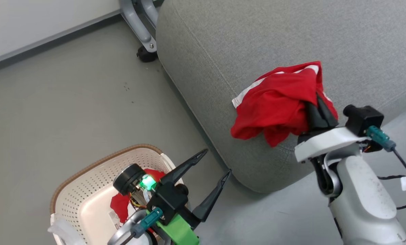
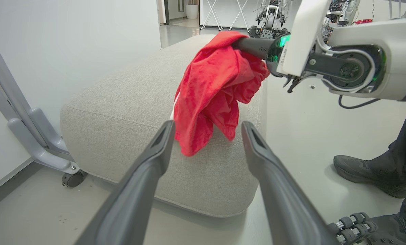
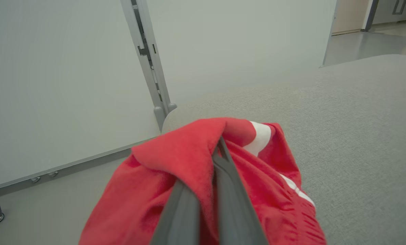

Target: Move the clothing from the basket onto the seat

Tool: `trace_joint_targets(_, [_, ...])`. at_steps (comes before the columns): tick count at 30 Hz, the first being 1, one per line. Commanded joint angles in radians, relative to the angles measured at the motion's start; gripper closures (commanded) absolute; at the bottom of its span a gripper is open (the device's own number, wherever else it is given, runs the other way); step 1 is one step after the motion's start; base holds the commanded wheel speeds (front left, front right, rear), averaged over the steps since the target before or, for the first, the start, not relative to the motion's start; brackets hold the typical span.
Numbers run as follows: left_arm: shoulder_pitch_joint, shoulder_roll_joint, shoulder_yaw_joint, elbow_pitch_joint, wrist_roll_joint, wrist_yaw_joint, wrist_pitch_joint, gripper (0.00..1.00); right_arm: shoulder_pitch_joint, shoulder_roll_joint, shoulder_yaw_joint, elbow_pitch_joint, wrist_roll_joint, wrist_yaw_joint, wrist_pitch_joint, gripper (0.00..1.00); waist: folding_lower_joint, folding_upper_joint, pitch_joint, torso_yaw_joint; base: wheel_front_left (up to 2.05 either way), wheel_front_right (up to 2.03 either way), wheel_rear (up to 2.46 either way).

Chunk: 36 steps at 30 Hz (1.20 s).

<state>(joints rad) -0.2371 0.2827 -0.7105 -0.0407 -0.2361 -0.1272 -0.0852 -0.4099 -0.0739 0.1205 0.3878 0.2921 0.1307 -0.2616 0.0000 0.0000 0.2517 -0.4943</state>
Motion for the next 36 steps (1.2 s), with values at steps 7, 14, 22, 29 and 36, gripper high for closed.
trace_joint_targets(7, [-0.112, 0.036, 0.002, -0.038, 0.024, -0.003, 0.021, 0.0, -0.183, -0.06, -0.14, 0.052, 0.01, 0.0, -0.005, 1.0, 0.0, 0.0, 0.189, 0.065, 0.0, 0.0, 0.0])
trace_joint_targets(14, [-0.214, 0.051, 0.002, -0.061, 0.043, -0.004, 0.013, 0.0, -0.354, -0.144, -0.261, 0.099, 0.002, 0.0, -0.004, 1.0, 0.0, 0.0, 0.313, 0.172, 0.0, 0.0, 0.0])
trace_joint_targets(22, [-0.312, 0.057, -0.028, -0.067, 0.052, -0.004, -0.006, 0.0, -0.469, -0.199, -0.374, 0.219, -0.021, 0.0, -0.004, 1.0, 0.0, 0.0, 0.418, 0.255, 0.0, 0.0, 0.0])
trace_joint_targets(29, [-0.341, 0.06, -0.055, -0.047, 0.038, -0.004, -0.014, 0.0, -0.465, -0.157, -0.46, 0.334, -0.067, 0.0, -0.004, 0.0, 0.0, 0.0, 0.439, 0.261, 0.0, 0.0, 0.0])
trace_joint_targets(36, [-0.328, 0.06, -0.051, -0.025, 0.017, 0.001, -0.039, 0.0, -0.362, -0.089, -0.501, 0.295, -0.084, 0.0, -0.004, 0.0, 0.0, 0.0, 0.405, 0.241, 0.0, 0.0, 0.0])
